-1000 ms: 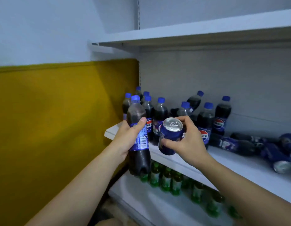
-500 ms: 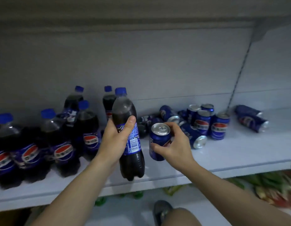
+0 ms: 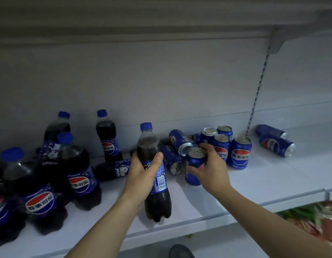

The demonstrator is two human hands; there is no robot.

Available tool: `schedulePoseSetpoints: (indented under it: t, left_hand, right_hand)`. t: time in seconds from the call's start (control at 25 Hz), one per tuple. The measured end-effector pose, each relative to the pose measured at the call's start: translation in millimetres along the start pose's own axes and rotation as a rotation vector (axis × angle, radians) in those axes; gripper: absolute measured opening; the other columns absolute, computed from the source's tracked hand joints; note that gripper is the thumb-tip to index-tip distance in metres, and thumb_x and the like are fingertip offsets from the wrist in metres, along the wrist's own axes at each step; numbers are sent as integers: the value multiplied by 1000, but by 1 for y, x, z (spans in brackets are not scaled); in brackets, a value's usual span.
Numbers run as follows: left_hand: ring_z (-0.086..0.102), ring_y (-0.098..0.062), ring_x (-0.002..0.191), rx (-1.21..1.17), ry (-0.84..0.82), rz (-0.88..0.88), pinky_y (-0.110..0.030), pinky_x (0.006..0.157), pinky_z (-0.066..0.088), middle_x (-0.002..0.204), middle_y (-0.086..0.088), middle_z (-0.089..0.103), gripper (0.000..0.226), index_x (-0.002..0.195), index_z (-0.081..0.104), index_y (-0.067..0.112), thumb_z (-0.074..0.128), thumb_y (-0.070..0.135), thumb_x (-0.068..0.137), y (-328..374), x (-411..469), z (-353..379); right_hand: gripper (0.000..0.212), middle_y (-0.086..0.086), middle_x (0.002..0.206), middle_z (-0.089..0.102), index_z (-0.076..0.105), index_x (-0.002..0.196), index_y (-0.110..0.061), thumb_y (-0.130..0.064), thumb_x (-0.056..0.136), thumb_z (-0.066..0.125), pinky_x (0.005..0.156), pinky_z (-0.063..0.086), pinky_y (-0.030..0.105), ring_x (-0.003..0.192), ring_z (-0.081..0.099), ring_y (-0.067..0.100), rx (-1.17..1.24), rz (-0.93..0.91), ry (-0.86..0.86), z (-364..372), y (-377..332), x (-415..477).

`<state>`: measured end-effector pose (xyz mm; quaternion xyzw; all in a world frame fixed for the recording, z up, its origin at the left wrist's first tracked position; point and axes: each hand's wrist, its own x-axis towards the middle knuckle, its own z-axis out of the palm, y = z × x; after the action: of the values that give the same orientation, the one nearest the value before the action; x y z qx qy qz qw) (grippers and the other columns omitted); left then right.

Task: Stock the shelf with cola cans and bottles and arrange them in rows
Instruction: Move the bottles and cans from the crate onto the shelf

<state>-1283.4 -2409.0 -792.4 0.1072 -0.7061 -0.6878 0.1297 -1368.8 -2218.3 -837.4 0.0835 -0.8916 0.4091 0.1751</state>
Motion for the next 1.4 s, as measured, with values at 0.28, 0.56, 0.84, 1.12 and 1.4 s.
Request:
schedulePoseSetpoints:
  t: [0.28,0.56,0.84,1.12,1.4]
  left_hand:
    - [68,-16,108,-201,188,7,-36,95,53,118,-1,70,42,135,47,21,63,33,98,-3,16,-9]
    - [67,-1,95,540,187,348,-27,87,56,117,10,67,48,139,53,28,64,27,93,42,-15,-89]
    - [27,-31,148,1515,500,542,-67,110,25,155,-5,35,96,154,31,27,77,54,74,68,-15,-182]
    - [25,-31,147,1704,322,320,-67,107,35,160,2,29,102,156,-2,49,58,78,78,73,2,-205]
    - [41,-33,135,1699,321,422,-50,98,48,147,-1,48,96,157,1,46,59,68,85,62,4,-207]
  right_hand:
    - [78,-13,131,54,26,147,-40,-52,85,72,87,55,29,106,62,5,318,-238,-597,20,-56,-51]
    - [68,-12,110,66,34,141,-47,-49,82,68,80,57,35,87,66,8,385,-285,-554,46,-80,-28]
    - [71,-2,130,64,35,148,-34,-51,86,65,92,50,32,111,63,21,45,-428,-606,111,-130,6]
    - [68,11,122,66,36,145,-30,-48,85,65,87,55,40,105,65,35,-102,-351,-551,164,-166,34]
    - [58,14,116,56,41,130,-21,-40,86,73,87,55,48,103,62,39,-118,-305,-495,181,-178,37]
